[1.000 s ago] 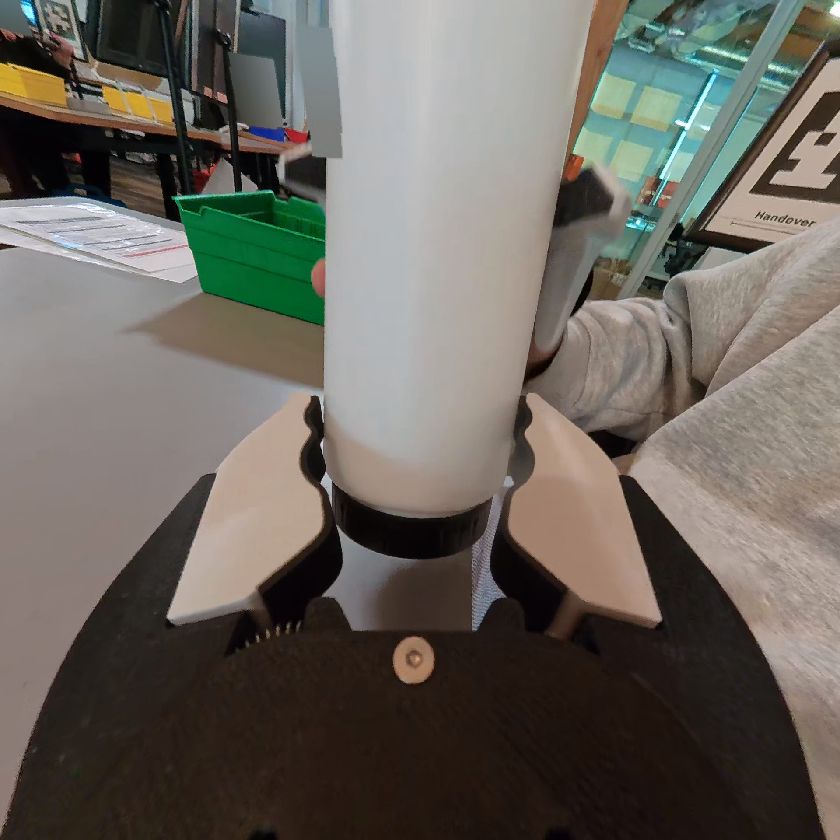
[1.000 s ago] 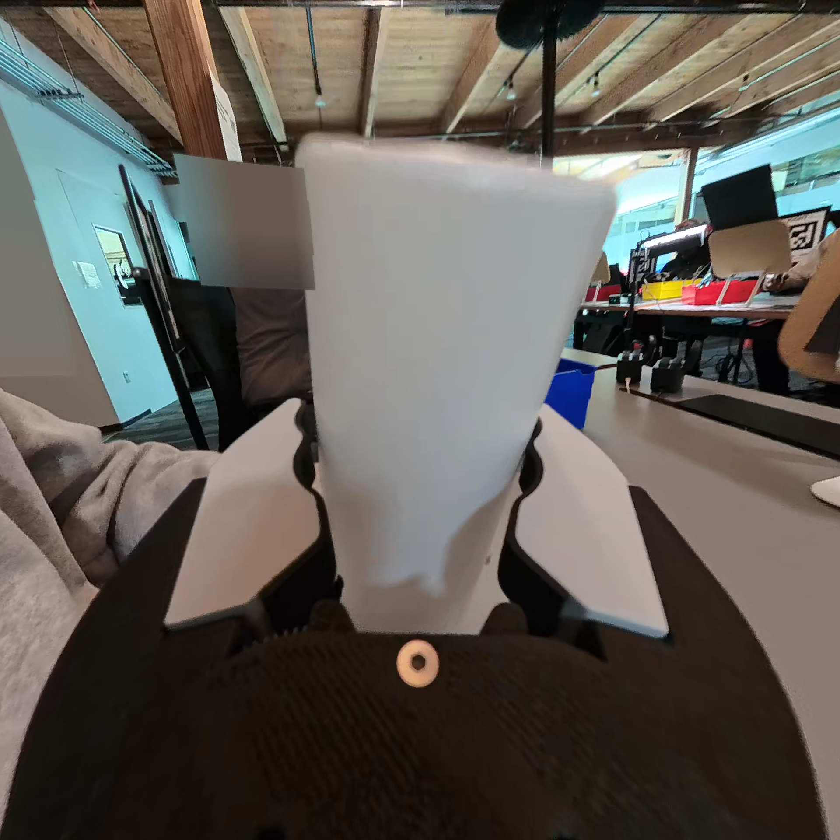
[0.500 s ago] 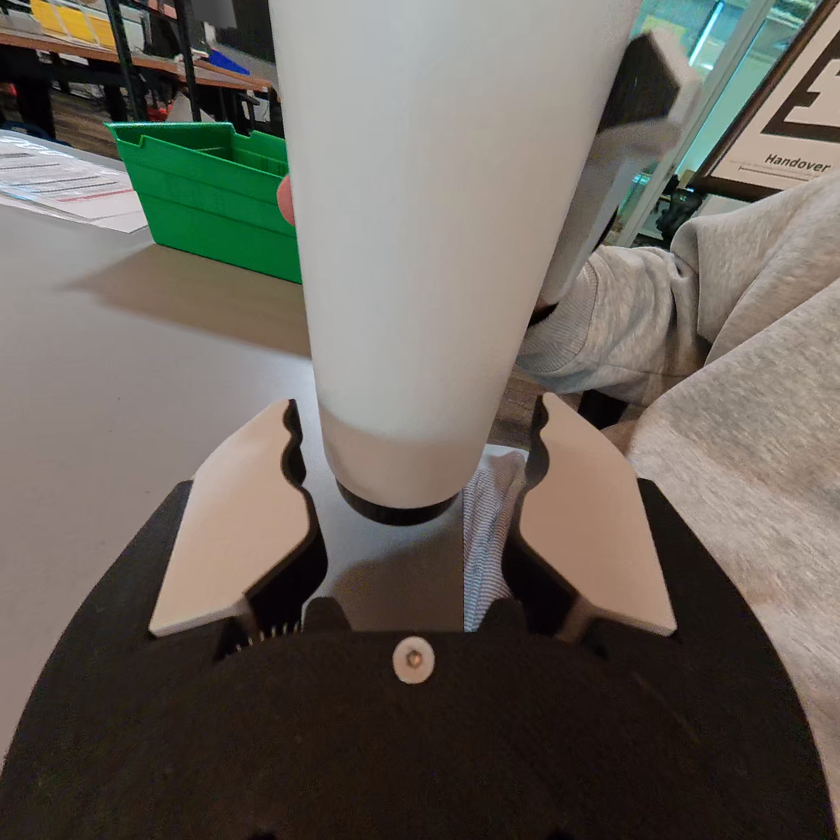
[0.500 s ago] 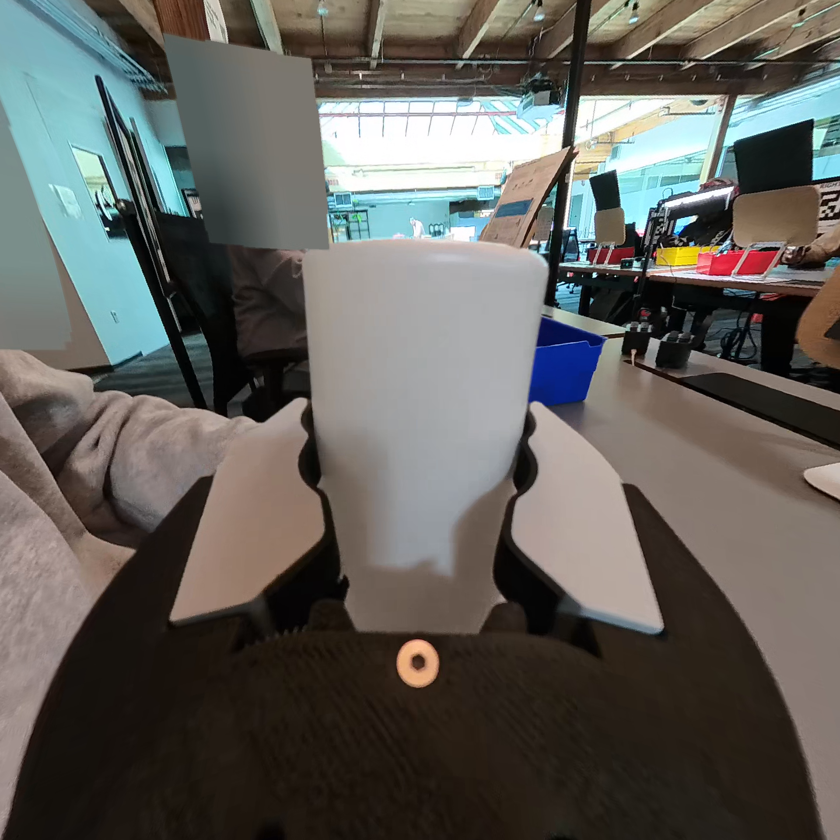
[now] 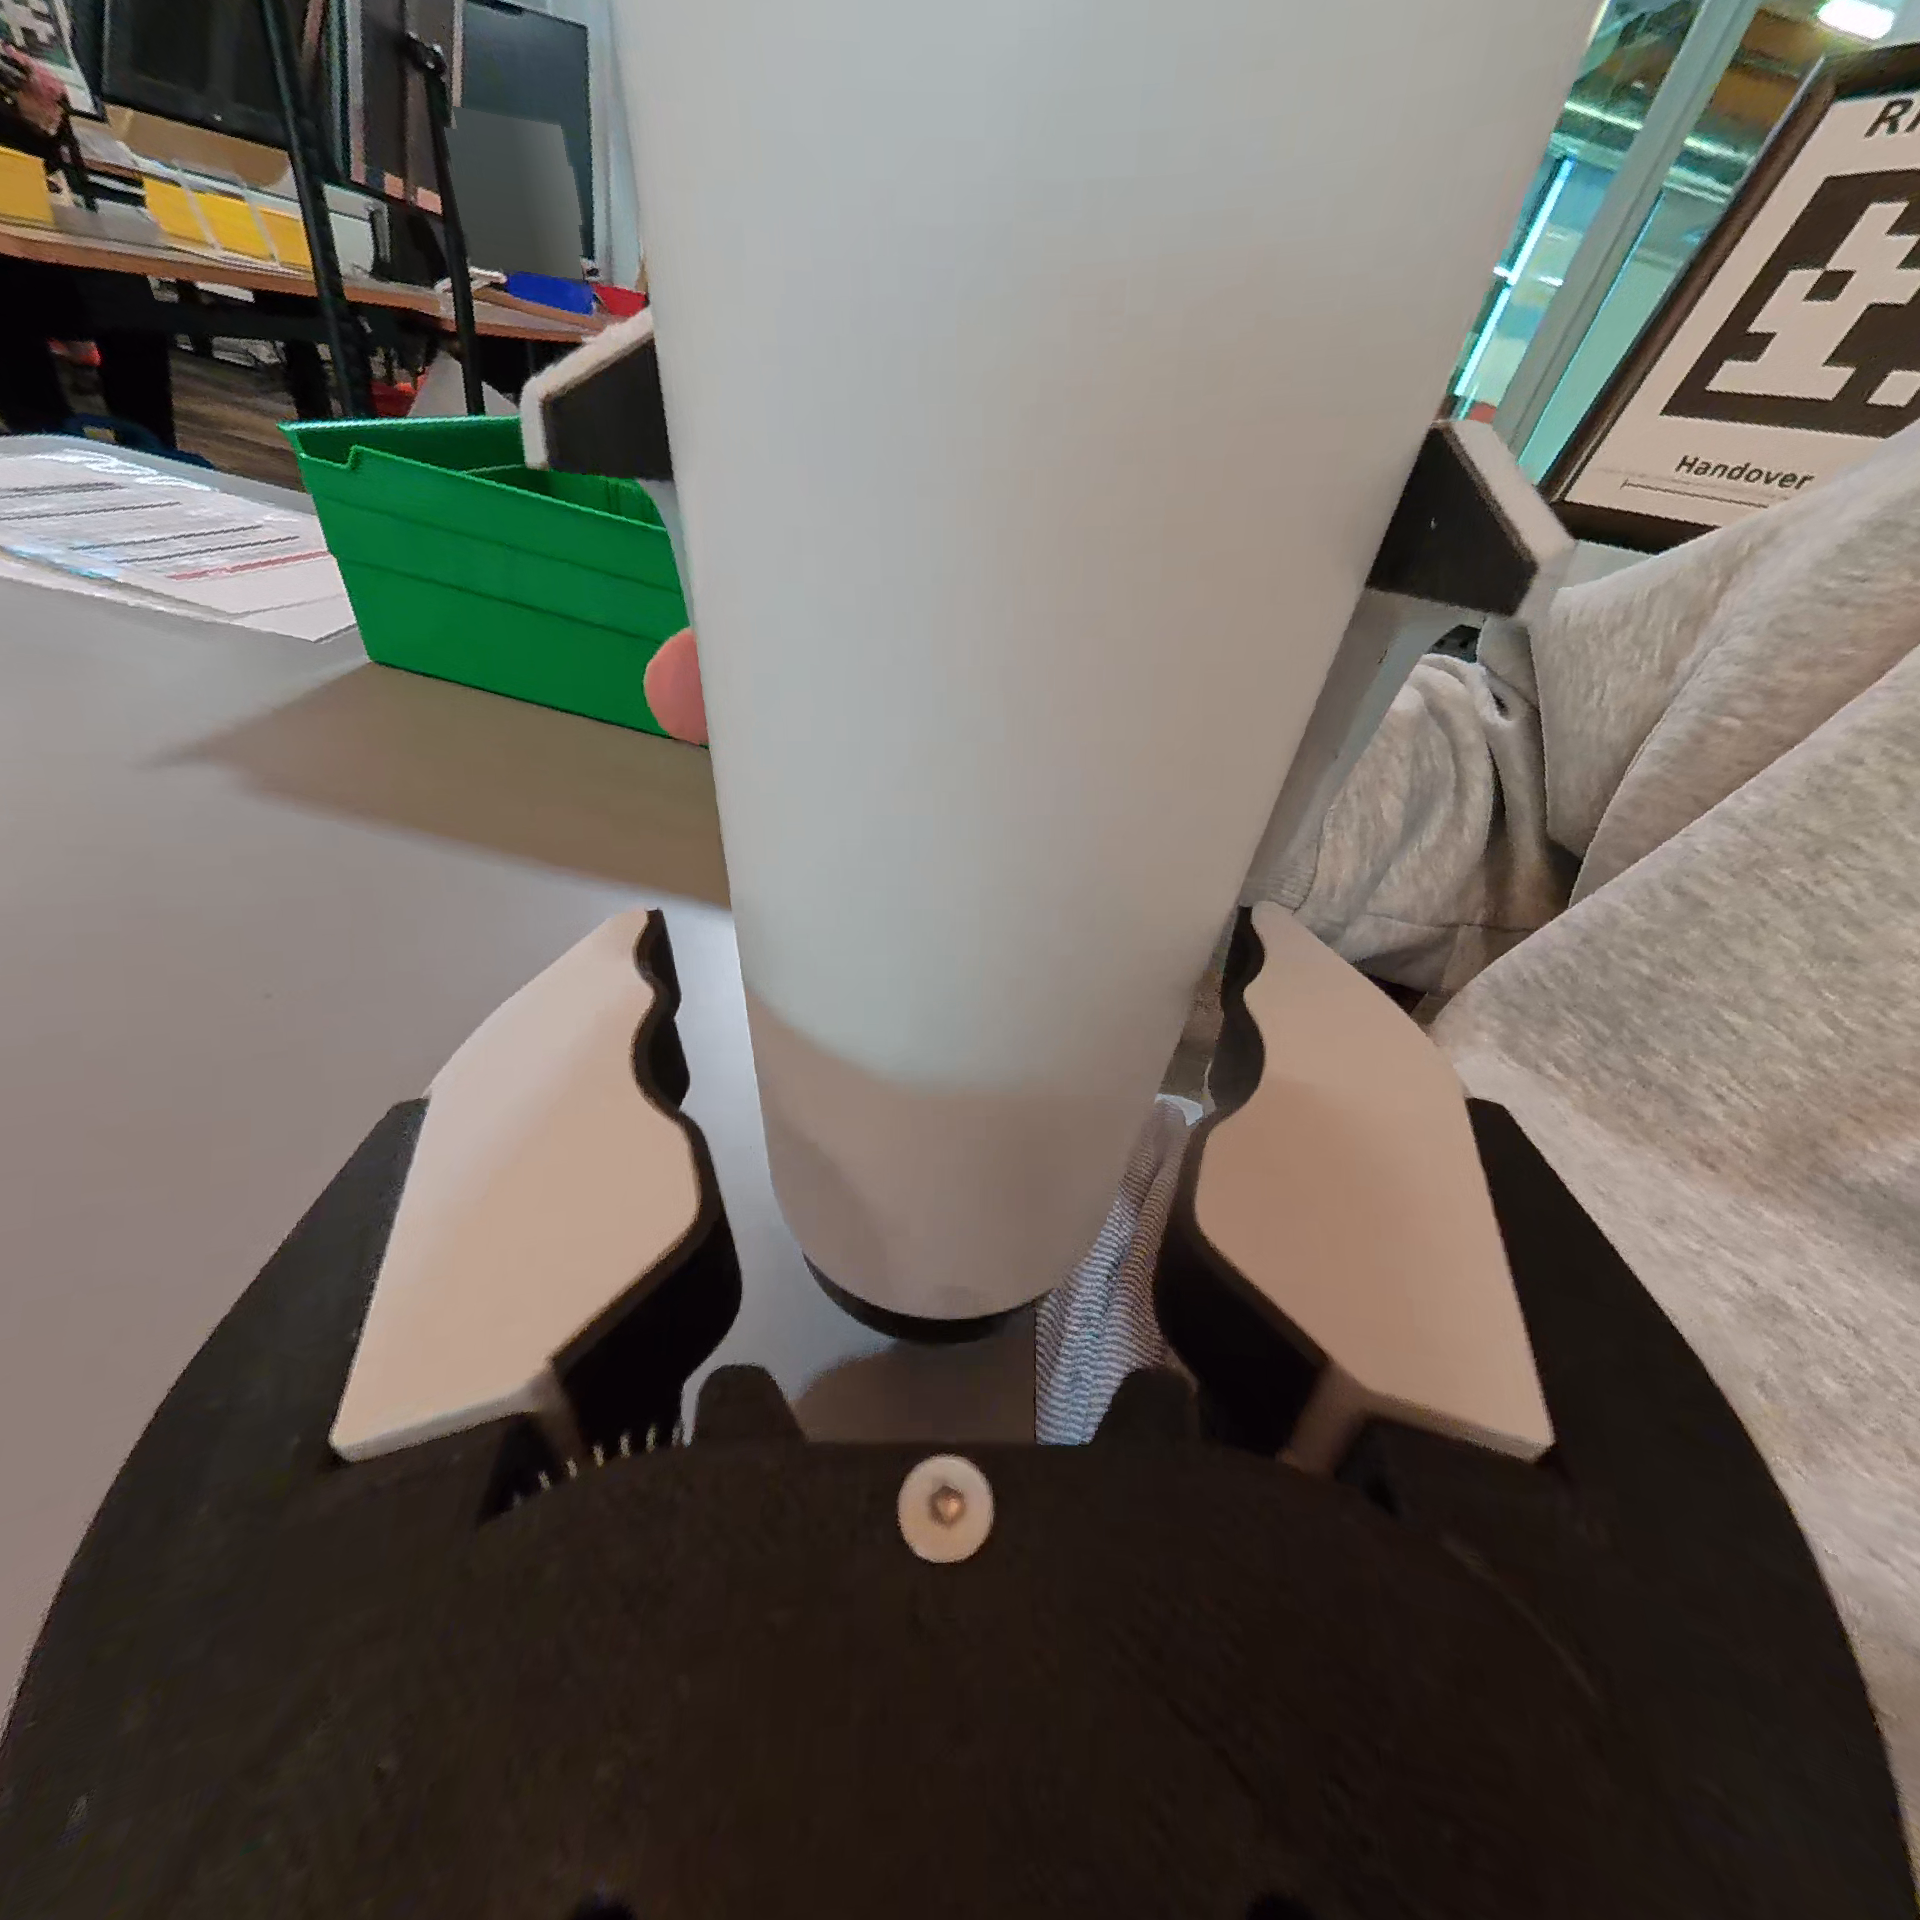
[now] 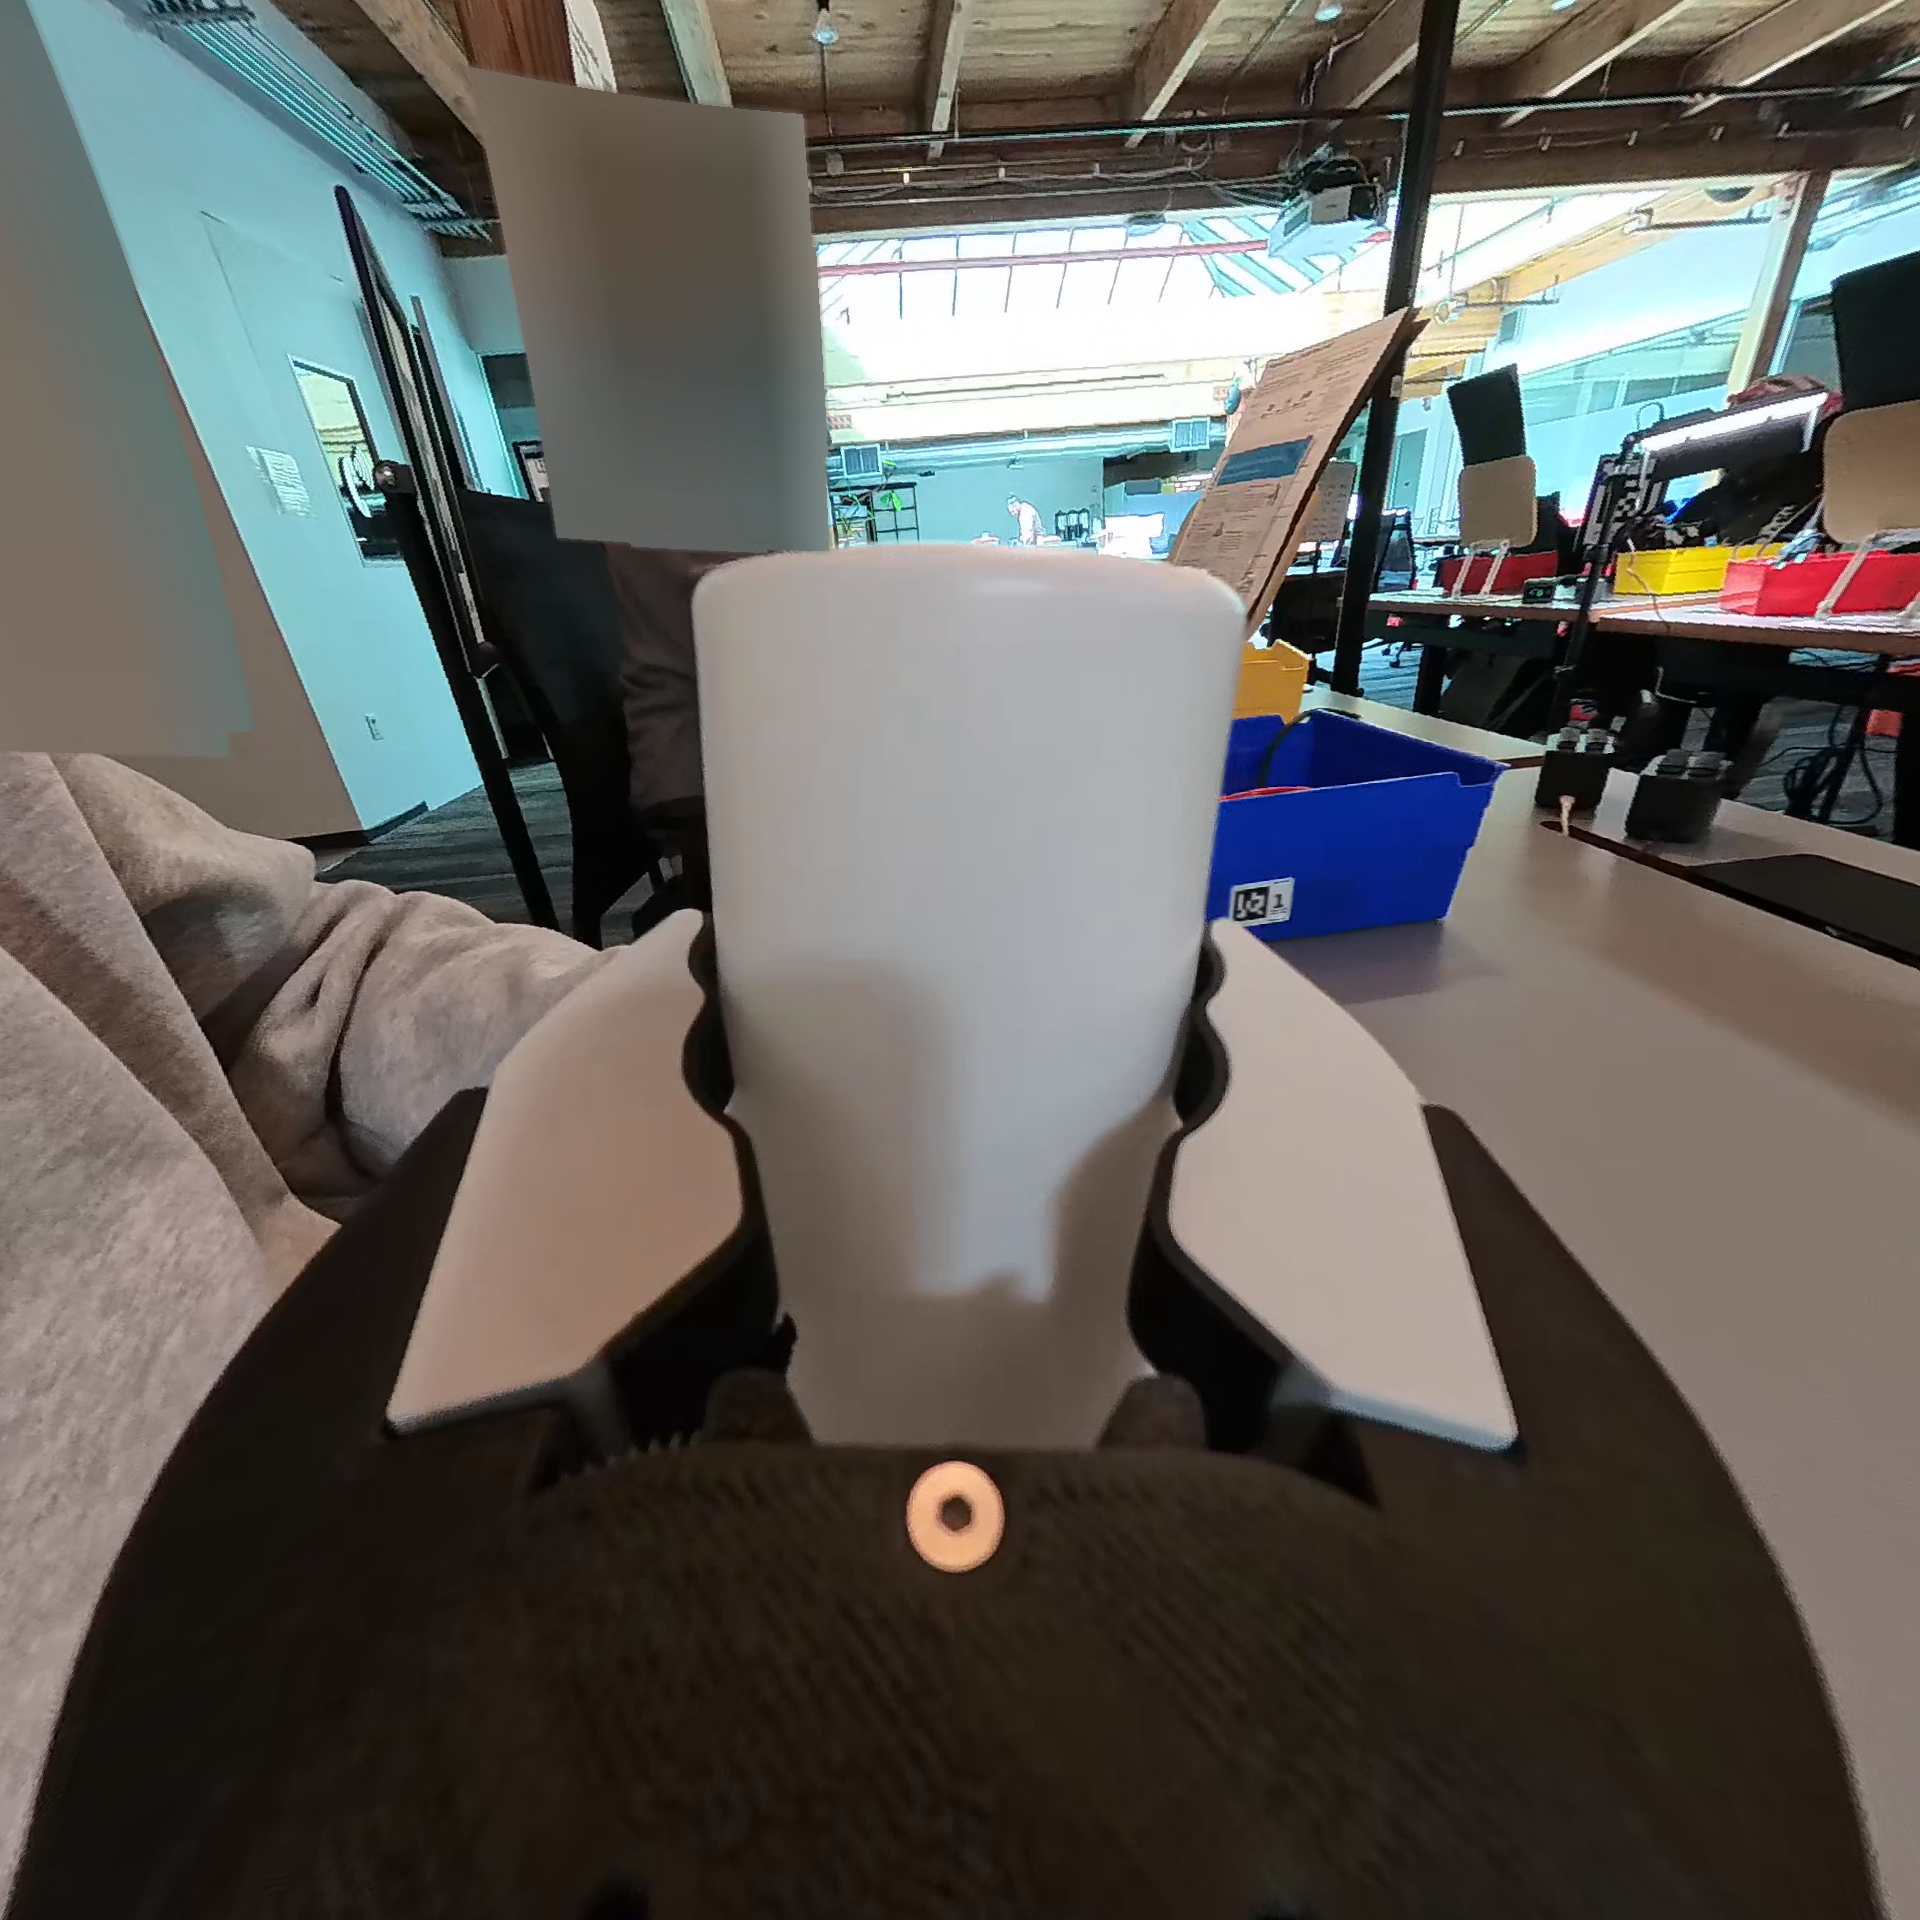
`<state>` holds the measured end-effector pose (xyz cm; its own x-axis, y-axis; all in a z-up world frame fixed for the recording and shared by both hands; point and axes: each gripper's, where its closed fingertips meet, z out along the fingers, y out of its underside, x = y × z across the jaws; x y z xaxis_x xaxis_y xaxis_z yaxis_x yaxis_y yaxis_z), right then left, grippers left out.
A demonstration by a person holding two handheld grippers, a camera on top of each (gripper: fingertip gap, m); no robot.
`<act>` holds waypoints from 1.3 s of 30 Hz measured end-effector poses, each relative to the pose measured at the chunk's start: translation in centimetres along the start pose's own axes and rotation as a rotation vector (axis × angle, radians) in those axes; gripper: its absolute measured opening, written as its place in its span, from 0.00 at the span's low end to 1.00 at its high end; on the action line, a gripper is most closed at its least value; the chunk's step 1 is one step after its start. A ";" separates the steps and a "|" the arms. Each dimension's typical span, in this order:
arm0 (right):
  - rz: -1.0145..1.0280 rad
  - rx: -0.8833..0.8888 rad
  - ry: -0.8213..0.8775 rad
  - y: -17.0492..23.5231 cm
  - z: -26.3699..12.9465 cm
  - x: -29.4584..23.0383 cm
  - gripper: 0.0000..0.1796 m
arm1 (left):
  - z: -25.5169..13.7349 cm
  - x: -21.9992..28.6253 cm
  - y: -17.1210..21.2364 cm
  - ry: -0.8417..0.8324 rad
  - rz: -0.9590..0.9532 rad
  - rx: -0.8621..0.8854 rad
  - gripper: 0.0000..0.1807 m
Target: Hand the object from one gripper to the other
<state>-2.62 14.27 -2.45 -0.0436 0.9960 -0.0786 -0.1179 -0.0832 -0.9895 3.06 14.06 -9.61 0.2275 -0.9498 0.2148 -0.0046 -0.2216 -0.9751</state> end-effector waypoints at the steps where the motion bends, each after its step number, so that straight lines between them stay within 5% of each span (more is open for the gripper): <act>1: 0.000 0.002 -0.004 0.0 0.1 -0.1 0.48 | 0.0 0.1 0.0 0.002 0.007 -0.001 0.54; 4: 0.008 0.015 -0.009 0.0 0.1 -0.2 0.48 | 0.1 0.6 0.0 0.019 0.041 -0.005 0.48; 24: 0.049 0.098 0.057 -1.2 -1.5 2.3 0.57 | -1.9 -1.9 -1.1 -0.096 0.064 0.011 0.47; 34: -0.003 -0.123 0.101 3.8 -1.1 3.6 0.46 | -6.2 -3.9 -5.3 -0.213 0.061 0.087 0.48; 39: 0.028 -0.162 0.079 5.0 0.1 2.6 0.50 | -5.9 -2.8 -6.3 -0.189 0.069 0.091 0.48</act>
<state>-3.43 16.39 -7.59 0.0346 0.9934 -0.1096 0.0437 -0.1111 -0.9929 -3.29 16.78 -3.69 0.4080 -0.9019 0.1416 0.0592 -0.1286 -0.9899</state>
